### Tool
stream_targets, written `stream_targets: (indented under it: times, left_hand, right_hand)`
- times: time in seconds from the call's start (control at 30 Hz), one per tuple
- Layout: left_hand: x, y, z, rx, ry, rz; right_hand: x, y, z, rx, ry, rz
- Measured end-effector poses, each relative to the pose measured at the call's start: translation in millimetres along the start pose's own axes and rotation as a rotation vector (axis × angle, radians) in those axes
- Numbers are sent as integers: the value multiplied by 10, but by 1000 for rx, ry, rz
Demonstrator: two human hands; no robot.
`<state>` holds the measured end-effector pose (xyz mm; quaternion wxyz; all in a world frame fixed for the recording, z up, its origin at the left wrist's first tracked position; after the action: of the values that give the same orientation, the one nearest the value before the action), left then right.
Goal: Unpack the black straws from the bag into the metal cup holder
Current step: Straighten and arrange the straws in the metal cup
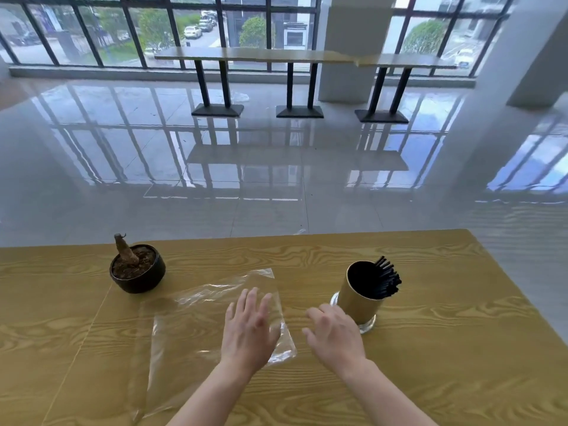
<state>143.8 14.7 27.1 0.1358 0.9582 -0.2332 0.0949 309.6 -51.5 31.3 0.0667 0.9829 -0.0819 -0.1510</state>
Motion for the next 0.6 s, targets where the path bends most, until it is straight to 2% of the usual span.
stream_targets:
  times: [0.17, 0.37, 0.47, 0.6]
  left_hand:
    - [572, -120, -234, 77, 53, 154]
    - [1161, -237, -438, 118, 275, 321]
    - [1416, -312, -456, 105, 294, 391]
    - [1668, -464, -414, 29, 264, 410]
  right_hand:
    - [338, 281, -460, 157, -164, 101]
    - [968, 621, -791, 320, -362, 321]
    - [1234, 665, -833, 311, -452, 385]
    - [1427, 558, -848, 216, -514, 407]
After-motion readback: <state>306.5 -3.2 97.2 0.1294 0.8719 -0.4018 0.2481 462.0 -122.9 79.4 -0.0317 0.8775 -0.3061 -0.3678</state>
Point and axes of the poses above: each hand's wrist, its own y-axis away from the middle knuckle, its own z-axis out of the palm, x = y × z, the point moved 5 cm from there along -y, towards the middle knuckle, and after that the axes turned 11 degrees about -x, right-handed, at the moved point
